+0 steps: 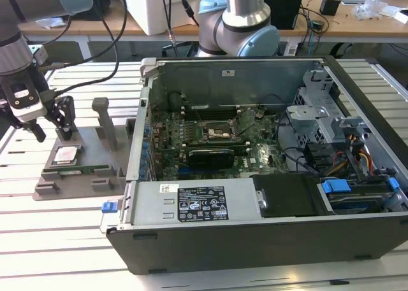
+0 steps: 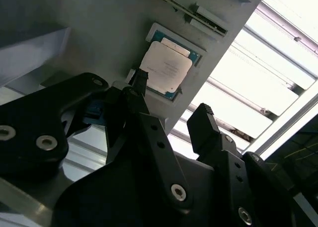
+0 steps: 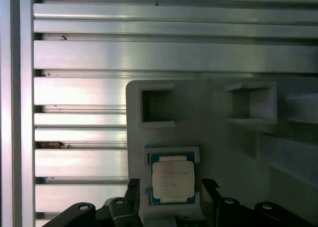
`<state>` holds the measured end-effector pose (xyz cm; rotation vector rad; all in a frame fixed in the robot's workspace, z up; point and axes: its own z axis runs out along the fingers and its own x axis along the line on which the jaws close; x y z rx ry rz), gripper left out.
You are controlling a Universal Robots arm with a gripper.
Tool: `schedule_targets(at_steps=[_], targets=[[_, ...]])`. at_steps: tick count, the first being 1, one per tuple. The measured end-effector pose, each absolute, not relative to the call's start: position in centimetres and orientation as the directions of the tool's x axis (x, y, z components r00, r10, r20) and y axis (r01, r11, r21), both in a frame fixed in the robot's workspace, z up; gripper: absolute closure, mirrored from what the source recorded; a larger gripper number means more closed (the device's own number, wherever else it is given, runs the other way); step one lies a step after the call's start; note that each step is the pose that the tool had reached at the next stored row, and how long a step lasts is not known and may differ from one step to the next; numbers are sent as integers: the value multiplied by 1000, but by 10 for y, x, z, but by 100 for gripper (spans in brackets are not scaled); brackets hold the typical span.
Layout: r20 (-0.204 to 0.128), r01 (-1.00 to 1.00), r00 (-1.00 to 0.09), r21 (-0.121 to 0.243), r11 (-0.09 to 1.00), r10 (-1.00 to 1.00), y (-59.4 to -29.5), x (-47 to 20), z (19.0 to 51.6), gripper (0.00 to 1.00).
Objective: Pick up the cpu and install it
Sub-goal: 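Pick up the cpu and move it towards the insertion slot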
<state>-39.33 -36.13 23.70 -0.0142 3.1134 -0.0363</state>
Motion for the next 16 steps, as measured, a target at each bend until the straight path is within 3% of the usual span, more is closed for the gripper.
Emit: schedule_targets(at_steps=[16], targets=[[-28, -32, -999, -25, 999, -32, -365, -391, 203, 40]])
